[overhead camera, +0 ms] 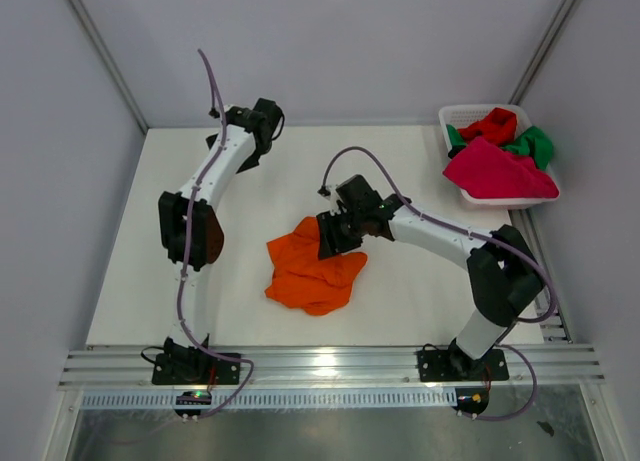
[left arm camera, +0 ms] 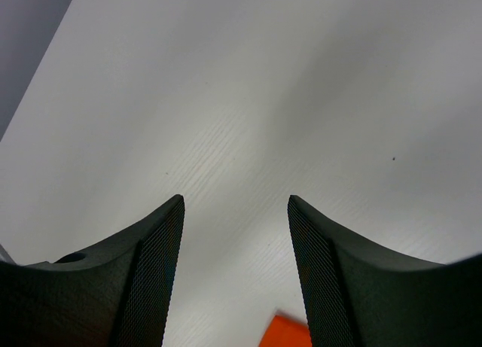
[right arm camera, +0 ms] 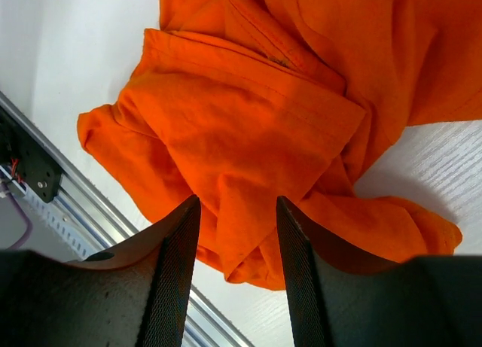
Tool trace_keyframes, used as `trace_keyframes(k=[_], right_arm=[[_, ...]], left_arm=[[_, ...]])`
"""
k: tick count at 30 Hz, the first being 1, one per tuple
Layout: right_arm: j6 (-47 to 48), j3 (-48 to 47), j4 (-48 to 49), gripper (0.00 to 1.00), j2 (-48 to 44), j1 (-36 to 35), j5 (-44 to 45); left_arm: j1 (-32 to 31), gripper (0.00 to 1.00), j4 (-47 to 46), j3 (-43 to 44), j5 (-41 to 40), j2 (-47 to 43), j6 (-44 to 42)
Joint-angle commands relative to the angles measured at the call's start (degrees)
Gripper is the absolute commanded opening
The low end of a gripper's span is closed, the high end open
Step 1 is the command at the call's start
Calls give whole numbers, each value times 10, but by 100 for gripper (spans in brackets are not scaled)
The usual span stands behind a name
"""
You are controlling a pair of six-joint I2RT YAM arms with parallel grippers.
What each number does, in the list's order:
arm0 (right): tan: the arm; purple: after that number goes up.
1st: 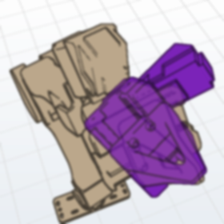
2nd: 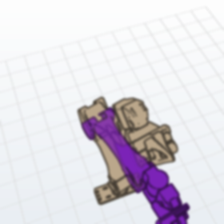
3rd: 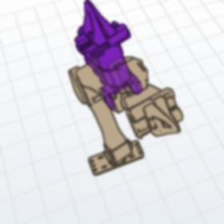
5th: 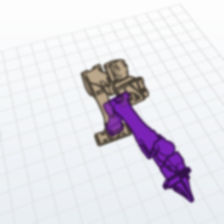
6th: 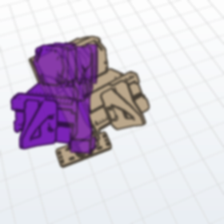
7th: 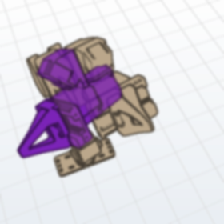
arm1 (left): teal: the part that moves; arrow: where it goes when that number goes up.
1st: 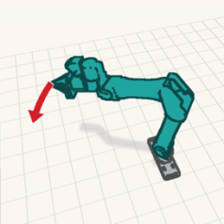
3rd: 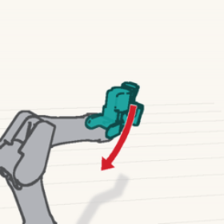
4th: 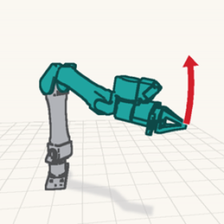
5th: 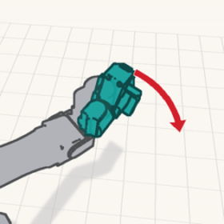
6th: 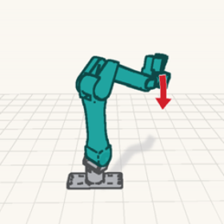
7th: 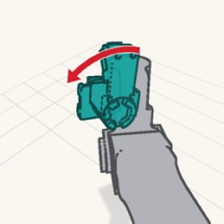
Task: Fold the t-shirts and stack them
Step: Flatten out the tshirt
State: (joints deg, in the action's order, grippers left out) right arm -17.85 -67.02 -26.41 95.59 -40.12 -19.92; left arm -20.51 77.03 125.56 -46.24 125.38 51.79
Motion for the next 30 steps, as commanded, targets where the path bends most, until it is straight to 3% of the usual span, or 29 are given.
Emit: trace_keyframes(k=[1, 17, 30], right_arm=[[17, 7, 34, 49, 13, -3, 0], [48, -57, 31, 49, 74, -2, 108], [52, -75, 26, 49, 101, 1, 127]], left_arm=[[2, 60, 162, -10, -9, -30, -5], [2, 60, 151, -22, -2, -30, -11], [1, 60, 141, -30, -2, -27, -21]])
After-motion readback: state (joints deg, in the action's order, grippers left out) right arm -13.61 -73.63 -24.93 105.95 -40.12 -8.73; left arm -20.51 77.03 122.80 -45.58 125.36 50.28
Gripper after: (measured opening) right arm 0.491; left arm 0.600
